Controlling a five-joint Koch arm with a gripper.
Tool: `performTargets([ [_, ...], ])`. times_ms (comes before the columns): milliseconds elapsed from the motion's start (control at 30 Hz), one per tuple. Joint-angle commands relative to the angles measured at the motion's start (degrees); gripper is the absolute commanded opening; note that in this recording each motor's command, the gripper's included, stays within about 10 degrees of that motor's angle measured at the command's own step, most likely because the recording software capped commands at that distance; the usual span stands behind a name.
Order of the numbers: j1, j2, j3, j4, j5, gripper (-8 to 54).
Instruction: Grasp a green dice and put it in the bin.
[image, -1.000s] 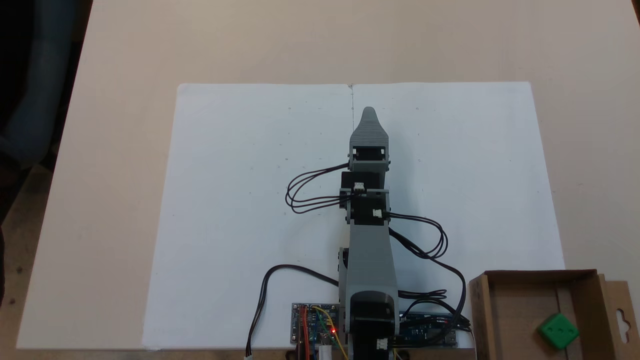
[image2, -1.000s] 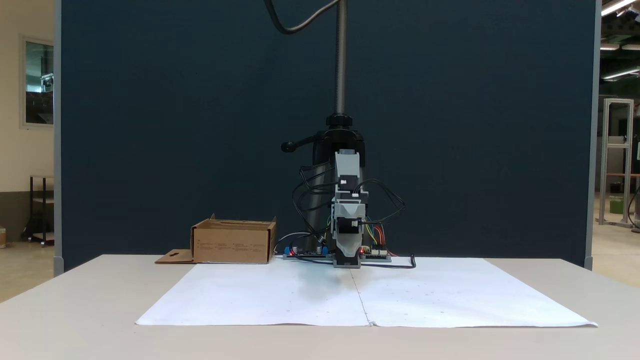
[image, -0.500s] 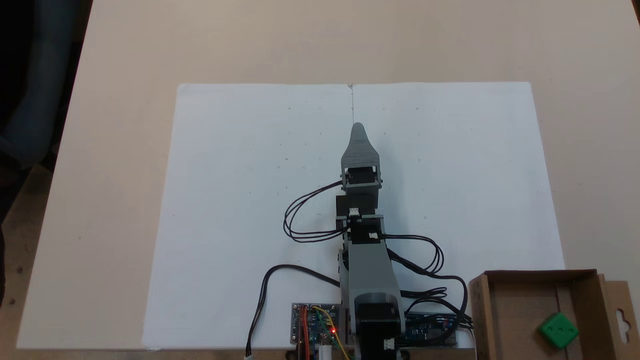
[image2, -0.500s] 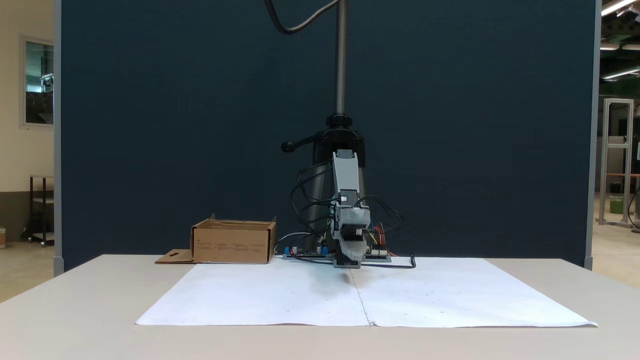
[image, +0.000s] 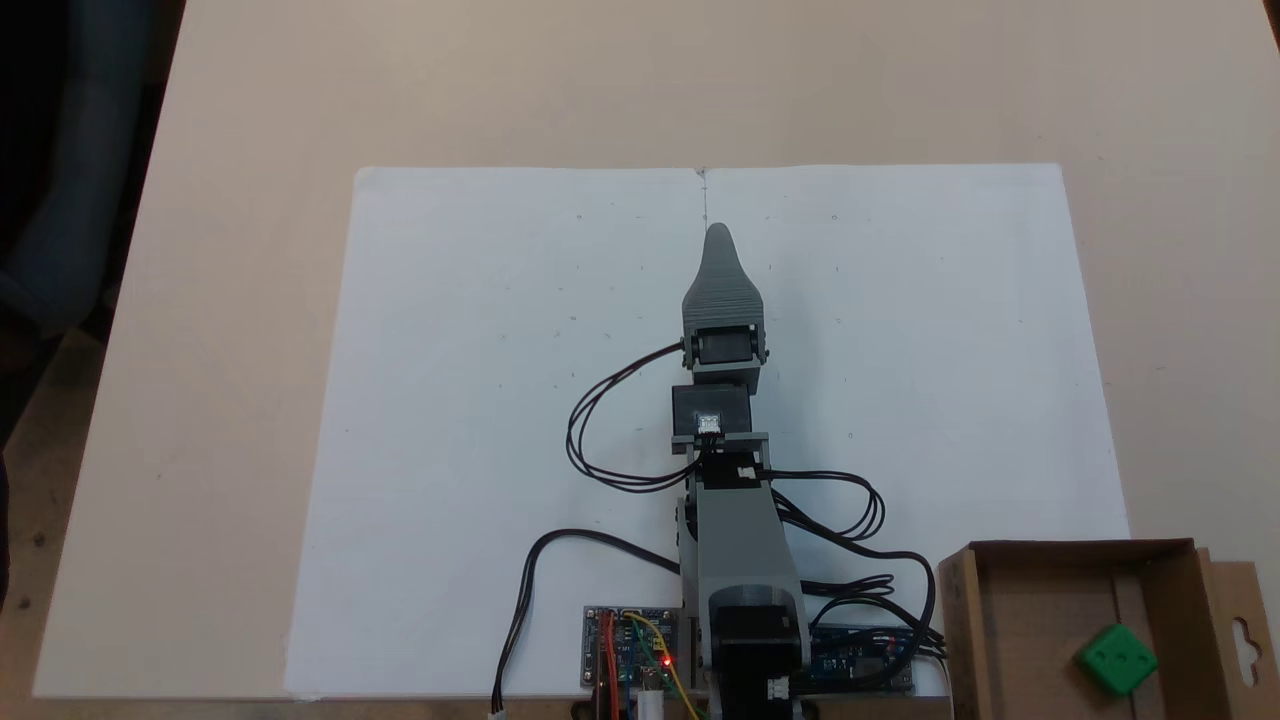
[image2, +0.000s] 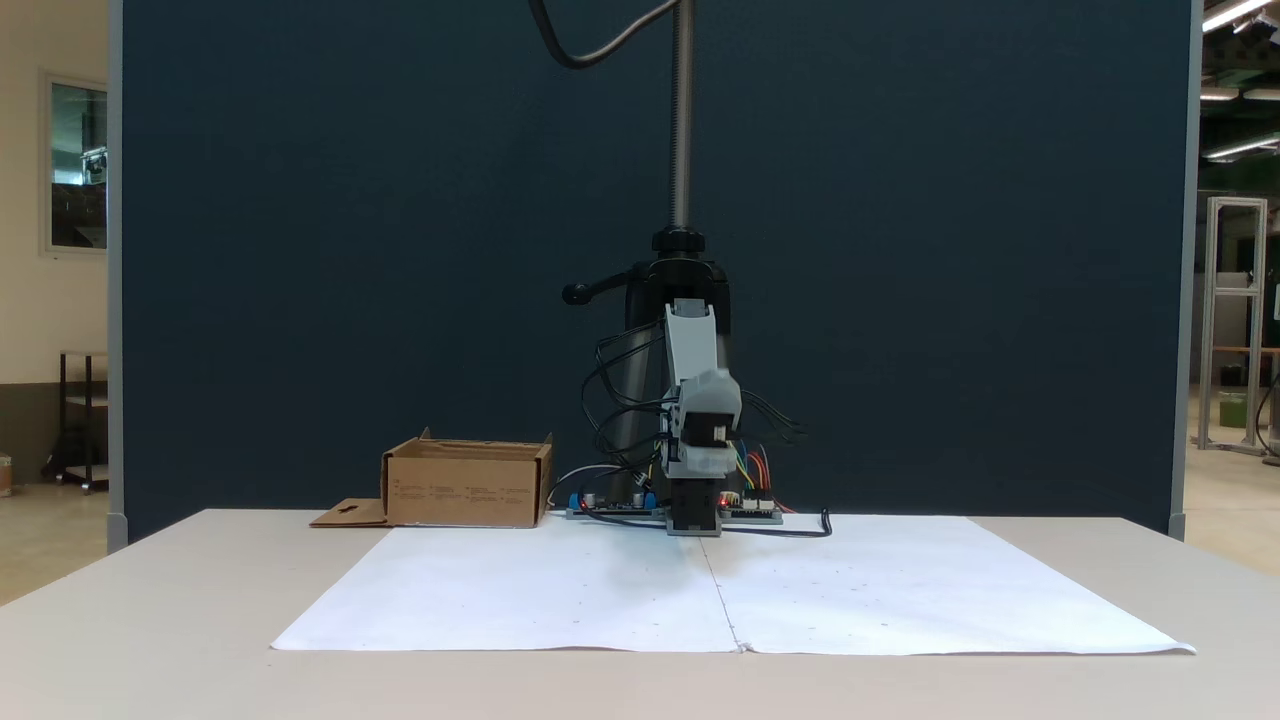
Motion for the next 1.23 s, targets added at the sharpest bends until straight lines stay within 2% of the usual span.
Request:
performTargets([
  [0, -0.88, 6.68, 3.78, -9.56, -3.52, 43.5],
  [233, 0.18, 6.59, 3.78, -19.86, -3.43, 44.3],
  [1200, 0.26, 6.50, 3.78, -18.98, -3.52, 44.6],
])
